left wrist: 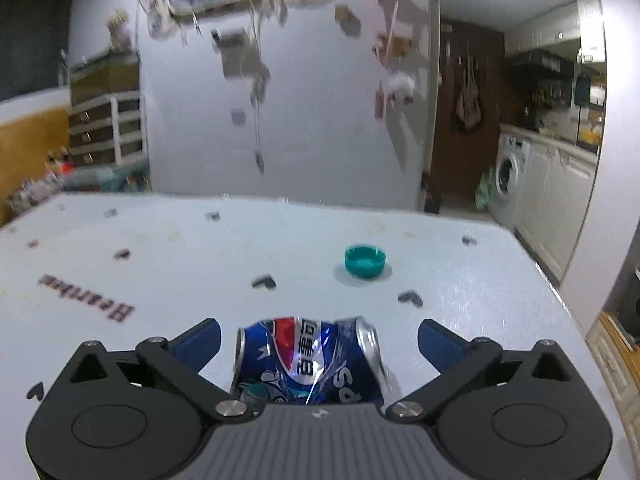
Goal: Collect trash
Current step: 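Grasp the crushed blue Pepsi can with the left tool, then grasp the teal bottle cap with right tool while left holds can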
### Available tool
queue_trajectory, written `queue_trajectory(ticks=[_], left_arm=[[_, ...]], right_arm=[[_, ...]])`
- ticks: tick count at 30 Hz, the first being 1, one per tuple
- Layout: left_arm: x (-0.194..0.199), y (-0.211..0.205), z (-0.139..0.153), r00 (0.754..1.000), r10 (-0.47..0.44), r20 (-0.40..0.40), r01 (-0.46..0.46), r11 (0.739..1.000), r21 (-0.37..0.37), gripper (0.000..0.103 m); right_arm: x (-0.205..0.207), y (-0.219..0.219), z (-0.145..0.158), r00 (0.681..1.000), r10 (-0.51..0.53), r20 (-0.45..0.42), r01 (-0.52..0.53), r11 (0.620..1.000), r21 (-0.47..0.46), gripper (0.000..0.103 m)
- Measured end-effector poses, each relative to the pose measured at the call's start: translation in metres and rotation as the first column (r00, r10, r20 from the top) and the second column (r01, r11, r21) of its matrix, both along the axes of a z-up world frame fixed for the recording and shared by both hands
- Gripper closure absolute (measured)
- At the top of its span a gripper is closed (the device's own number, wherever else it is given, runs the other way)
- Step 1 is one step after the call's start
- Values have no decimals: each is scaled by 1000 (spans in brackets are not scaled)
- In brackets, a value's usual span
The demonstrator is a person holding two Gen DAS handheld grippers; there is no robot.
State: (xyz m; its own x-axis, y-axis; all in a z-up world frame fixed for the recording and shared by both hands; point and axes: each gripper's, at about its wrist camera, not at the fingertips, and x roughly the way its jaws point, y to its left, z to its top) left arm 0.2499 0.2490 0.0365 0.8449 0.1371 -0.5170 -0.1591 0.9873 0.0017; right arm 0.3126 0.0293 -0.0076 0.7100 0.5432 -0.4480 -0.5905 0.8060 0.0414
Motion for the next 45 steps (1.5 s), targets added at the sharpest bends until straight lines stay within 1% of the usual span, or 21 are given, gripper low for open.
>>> queue_trajectory(ticks=[4,6,12,15,18,21,25,27,31,36,40,42,45], left_arm=[[21,5,-3,992,-1,-125,2,1000,5,0],[30,10,-7,985,7,-171,-7,1000,0,0],[44,18,-20,974,15,-226,-23,999,-31,0],[47,21,-27,978,13,-207,-26,998,-61,3],[48,27,-27,990,31,-141,-46,994,-103,5],[54,29,-25,996,53,-71,-63,987,-147,5],[65,27,-26,998,57,-18,-59,983,-172,6],[70,26,-29,999,35,-22,-38,984,-173,6],[70,25,-32,1000,16,-21,-18,989,-149,6],[69,17,-33,999,-28,-39,24,995,-97,6],[66,16,-32,997,-66,-43,60,992,-115,5],[64,16,-31,997,-70,-45,64,990,-126,4],[64,19,-31,997,-59,-55,51,989,-141,4]], right_arm=[[8,4,-2,1000,8,-12,-8,1000,1,0],[13,7,-3,1000,13,-22,-13,1000,2,0],[28,21,-5,999,26,-35,-27,999,-20,0],[35,29,-6,999,34,-36,-35,999,-32,0],[43,39,-3,999,44,-29,-46,998,-50,0],[52,53,0,998,61,-20,-62,996,-62,0],[65,72,3,997,73,-17,-74,996,-48,1],[73,82,2,996,84,-19,-85,995,-45,2],[94,106,-4,995,92,-28,-94,993,-65,4],[130,145,-16,992,96,-88,-104,990,-91,6],[155,179,-29,981,123,-149,-141,983,-118,6],[163,193,-37,976,128,-178,-153,979,-132,5],[172,210,-51,972,130,-198,-165,972,-169,5]])
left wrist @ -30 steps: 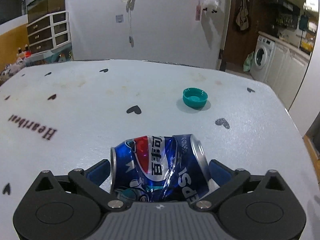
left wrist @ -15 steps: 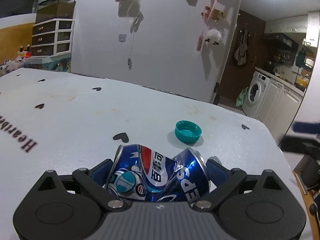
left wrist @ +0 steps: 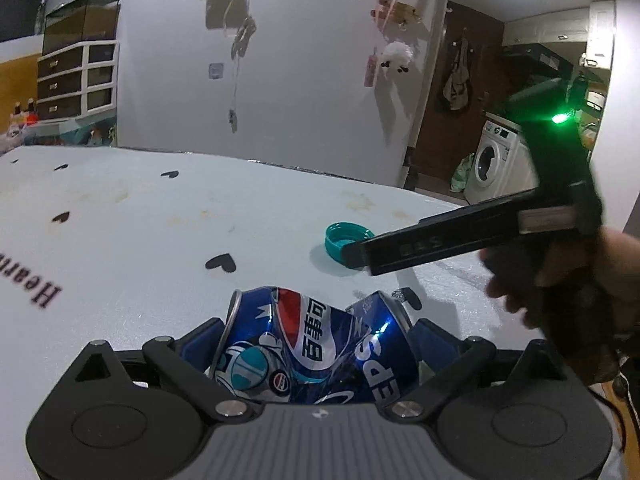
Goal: Collect trash
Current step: 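Grasp the teal bottle cap with right tool while left holds can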
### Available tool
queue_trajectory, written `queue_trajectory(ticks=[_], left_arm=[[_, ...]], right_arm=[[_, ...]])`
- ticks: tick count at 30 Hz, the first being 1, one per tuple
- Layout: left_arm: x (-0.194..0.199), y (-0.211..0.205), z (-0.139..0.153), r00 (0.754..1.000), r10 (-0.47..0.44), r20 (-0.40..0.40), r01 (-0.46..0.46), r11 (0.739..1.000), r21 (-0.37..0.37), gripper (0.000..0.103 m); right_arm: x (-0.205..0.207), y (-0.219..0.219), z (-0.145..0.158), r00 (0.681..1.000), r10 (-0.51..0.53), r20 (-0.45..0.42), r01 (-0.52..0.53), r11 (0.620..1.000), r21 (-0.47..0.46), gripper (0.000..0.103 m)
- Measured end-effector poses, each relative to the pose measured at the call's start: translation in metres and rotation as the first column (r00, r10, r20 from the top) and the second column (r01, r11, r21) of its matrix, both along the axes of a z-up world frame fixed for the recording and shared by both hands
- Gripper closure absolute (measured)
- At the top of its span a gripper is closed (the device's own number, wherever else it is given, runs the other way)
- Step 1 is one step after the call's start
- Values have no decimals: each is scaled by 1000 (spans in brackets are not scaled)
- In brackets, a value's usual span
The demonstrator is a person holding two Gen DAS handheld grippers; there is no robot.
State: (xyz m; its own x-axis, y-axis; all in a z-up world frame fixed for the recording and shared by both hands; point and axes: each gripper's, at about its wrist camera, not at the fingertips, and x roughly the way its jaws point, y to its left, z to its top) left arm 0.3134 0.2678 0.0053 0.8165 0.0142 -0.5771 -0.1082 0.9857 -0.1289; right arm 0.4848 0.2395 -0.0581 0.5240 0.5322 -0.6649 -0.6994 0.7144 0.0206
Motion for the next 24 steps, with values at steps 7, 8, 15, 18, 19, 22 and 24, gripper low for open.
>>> queue_trajectory(ticks=[7,8,15,18,19,22,24], left_arm=[[0,-2,-1,1000,5,-14,-5,1000,8,1],[0,-2,-2,1000,4,-17,-4,1000,11,0],[3,0,-3,1000,9,-22,-9,1000,3,1],[2,2,-2,1000,13,-21,-13,1000,-3,0],[2,2,-2,1000,13,-19,-13,1000,-4,1],[2,2,0,1000,7,-13,-8,1000,-6,0],[3,1,-1,1000,0,-15,0,1000,-3,1]], right_arm=[[13,20,-16,1000,13,-9,-14,1000,-28,18],[13,22,-18,1000,18,-9,-18,999,-40,29],[6,11,-14,996,73,-49,-72,997,27,54],[-3,8,-12,993,103,-49,-102,995,12,54],[-5,8,-12,992,111,-55,-110,994,14,54],[-12,3,-8,984,151,-92,-147,988,49,54],[-19,5,-6,979,175,-104,-171,984,44,54]])
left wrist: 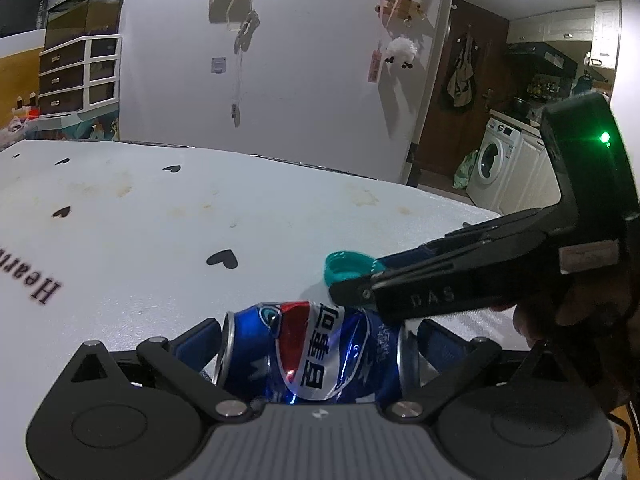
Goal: Collect trash
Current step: 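Grasp the teal bottle cap with right tool while left holds can, then lift the teal cap with the right tool while left holds the Pepsi can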
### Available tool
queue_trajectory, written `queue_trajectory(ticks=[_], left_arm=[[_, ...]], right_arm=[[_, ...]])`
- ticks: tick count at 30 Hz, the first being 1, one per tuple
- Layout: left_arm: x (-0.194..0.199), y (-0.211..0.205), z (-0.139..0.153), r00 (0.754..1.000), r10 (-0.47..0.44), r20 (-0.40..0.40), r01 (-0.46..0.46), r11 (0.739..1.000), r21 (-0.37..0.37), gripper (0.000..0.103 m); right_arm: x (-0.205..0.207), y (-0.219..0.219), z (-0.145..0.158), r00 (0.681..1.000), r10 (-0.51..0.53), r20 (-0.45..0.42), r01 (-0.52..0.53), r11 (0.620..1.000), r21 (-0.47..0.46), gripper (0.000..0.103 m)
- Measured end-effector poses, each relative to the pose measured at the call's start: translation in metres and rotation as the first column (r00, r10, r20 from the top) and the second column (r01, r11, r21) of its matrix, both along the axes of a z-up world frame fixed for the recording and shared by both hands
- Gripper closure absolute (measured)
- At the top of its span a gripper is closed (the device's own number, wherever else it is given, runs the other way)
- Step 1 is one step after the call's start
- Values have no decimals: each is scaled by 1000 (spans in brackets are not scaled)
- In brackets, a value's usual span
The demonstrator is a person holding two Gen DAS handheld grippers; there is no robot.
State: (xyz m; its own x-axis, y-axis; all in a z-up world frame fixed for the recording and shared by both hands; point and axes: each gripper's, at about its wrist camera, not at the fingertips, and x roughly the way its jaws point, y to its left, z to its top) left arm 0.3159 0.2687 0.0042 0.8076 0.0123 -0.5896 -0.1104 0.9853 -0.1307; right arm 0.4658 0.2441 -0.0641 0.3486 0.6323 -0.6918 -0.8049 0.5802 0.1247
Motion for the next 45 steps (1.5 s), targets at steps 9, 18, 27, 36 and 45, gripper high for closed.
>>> queue_trajectory(ticks=[9,18,27,36,45], left_arm=[[-4,-8,1,998,-60,-14,60,997,45,3],[-11,-10,0,994,-103,-49,107,989,100,3],[-16,-9,0,990,-130,-47,134,986,99,4],[-18,-5,0,994,-104,-17,105,990,91,4],[-25,-4,7,998,-52,43,48,996,81,5]], right_arm=[[-12,7,8,995,72,-75,-71,997,13,54],[-12,0,6,995,65,-72,-66,998,0,54],[-14,-11,2,995,66,-78,-67,998,-4,54],[-14,-16,6,997,36,-61,-36,999,7,54],[-23,-47,24,999,-48,14,48,998,47,54]])
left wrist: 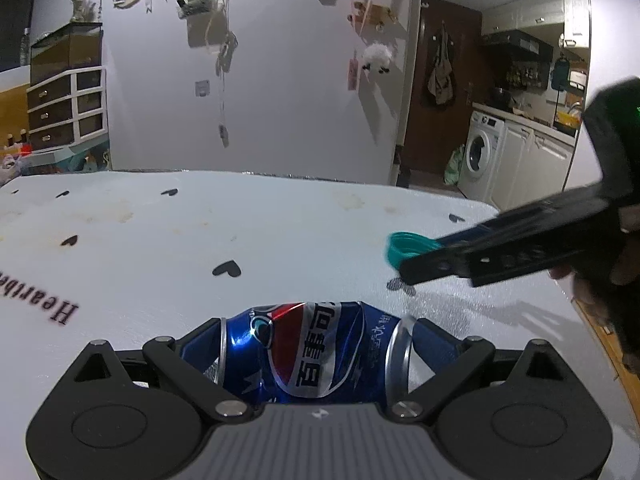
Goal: Collect trash
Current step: 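Lift the teal cap with the right tool while left holds the Pepsi can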
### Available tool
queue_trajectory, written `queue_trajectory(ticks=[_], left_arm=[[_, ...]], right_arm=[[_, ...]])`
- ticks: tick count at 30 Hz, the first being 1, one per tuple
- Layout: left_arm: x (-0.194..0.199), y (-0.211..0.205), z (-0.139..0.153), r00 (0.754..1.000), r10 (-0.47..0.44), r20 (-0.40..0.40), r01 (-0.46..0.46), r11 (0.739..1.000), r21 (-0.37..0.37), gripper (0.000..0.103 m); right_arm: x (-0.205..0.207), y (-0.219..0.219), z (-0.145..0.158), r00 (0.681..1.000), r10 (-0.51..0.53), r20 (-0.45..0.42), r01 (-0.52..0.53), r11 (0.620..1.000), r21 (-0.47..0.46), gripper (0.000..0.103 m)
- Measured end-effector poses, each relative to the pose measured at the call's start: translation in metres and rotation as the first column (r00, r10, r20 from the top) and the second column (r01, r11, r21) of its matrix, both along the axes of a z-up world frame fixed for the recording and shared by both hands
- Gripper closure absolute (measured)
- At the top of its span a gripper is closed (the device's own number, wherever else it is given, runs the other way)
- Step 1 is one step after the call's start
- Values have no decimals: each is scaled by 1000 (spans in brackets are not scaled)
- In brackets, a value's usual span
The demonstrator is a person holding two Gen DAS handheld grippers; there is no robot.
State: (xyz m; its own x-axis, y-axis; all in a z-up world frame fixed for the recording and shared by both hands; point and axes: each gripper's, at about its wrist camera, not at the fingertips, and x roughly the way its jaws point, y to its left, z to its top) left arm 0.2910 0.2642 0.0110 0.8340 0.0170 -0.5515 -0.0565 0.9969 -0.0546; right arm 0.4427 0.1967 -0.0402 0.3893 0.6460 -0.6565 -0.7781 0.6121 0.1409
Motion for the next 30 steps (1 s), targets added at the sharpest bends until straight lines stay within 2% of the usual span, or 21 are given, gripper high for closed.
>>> queue_trajectory(ticks=[6,13,16,30], left_arm=[[-6,-7,4,1000,9,27,-9,1000,-7,5],[-4,-24,-9,999,-21,-37,22,1000,23,4],[-6,-29,-11,999,-32,-41,34,998,47,3],[-14,-26,-8,993,-80,-90,84,996,41,0]], right_arm=[[-10,-36,10,998,-65,22,65,998,20,54],[-24,-66,9,995,-101,21,100,995,22,54],[-29,-67,5,996,-90,3,90,996,24,54],[-29,-42,-7,999,-41,-23,42,998,47,54]])
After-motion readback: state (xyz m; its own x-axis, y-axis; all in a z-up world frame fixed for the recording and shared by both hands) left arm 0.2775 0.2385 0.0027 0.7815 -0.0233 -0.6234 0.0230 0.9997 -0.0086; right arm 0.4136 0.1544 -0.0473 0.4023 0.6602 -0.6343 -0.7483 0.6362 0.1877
